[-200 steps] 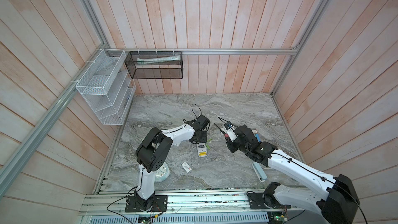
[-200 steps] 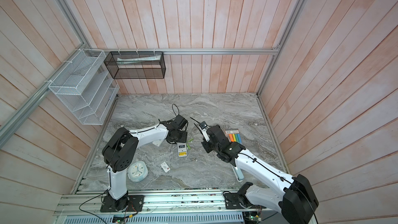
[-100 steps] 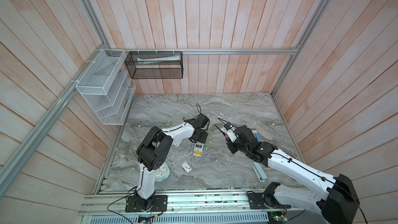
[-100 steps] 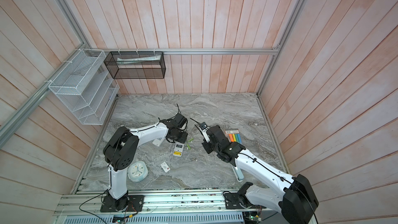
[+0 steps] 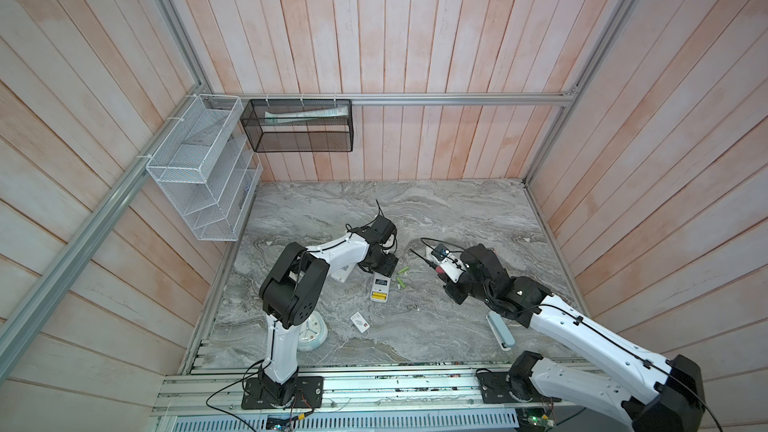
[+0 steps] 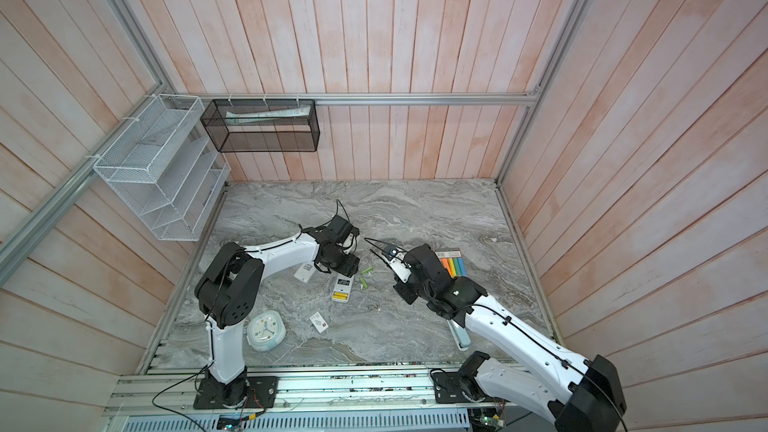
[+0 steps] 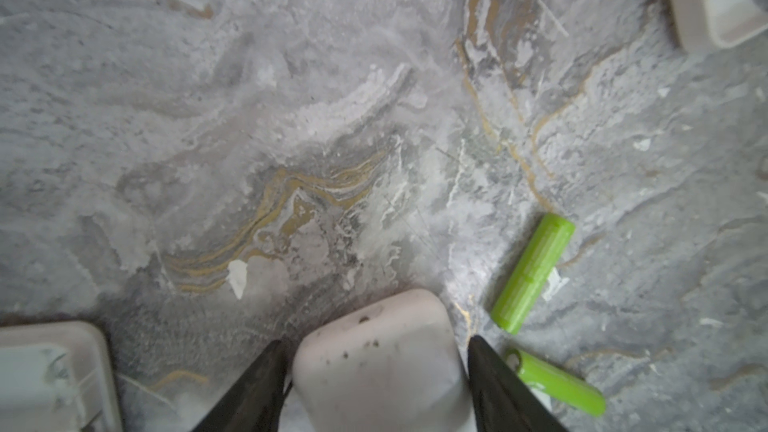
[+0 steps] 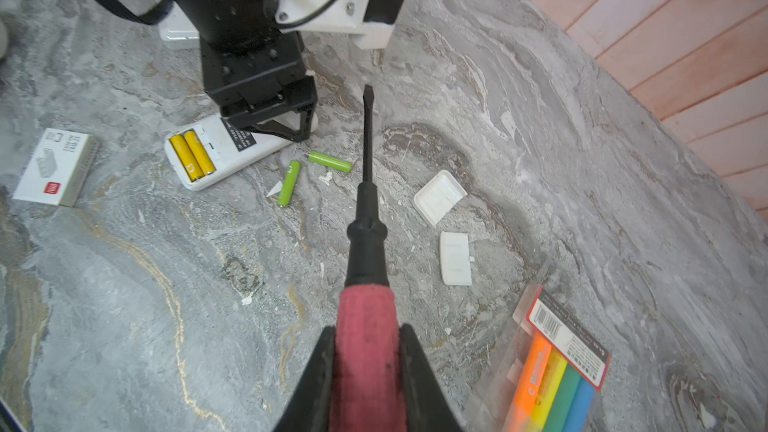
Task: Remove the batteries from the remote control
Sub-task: 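Lower the left gripper and grasp the remote's end farthest from the batteries, then bring the screwdriver tip to the yellow batteries while the left gripper holds the remote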
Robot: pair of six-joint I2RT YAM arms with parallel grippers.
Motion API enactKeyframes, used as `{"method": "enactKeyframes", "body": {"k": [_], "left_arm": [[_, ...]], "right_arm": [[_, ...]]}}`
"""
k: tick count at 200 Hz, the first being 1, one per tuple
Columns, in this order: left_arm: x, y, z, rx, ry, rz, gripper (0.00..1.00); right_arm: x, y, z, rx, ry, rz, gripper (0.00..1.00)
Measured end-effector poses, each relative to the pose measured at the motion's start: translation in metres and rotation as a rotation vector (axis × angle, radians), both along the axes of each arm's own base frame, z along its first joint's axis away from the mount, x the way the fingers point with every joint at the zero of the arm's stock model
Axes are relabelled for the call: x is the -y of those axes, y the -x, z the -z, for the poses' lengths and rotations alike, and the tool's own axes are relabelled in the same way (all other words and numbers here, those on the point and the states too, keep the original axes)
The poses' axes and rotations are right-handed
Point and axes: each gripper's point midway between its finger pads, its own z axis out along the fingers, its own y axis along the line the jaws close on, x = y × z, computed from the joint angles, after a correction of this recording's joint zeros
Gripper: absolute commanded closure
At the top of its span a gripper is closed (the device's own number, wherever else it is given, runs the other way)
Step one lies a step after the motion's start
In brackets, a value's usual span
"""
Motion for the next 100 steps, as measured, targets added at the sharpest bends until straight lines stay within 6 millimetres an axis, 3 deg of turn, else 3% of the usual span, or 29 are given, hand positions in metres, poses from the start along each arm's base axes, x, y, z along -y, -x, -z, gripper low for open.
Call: {"method": "enactKeyframes", "body": {"k": [20, 56, 100], "left_arm": [[0.002, 0.001, -0.001, -0.007, 0.018, -0.012, 0.29], [0.003, 0.000, -0.001, -0.014, 0.034, -0.026, 0.29], [0.003, 0.001, -0.002, -0.026, 0.051, -0.033, 0.30]], "right_arm": [[-0.013, 0.019, -0.011, 0.053, 0.011, -0.121, 1.00], [-0.032, 0.047, -0.010, 0.063, 0.088, -0.312, 1.00], [-0.051, 0.060, -0.003, 0.017, 0.184, -0.438, 1.00]]}}
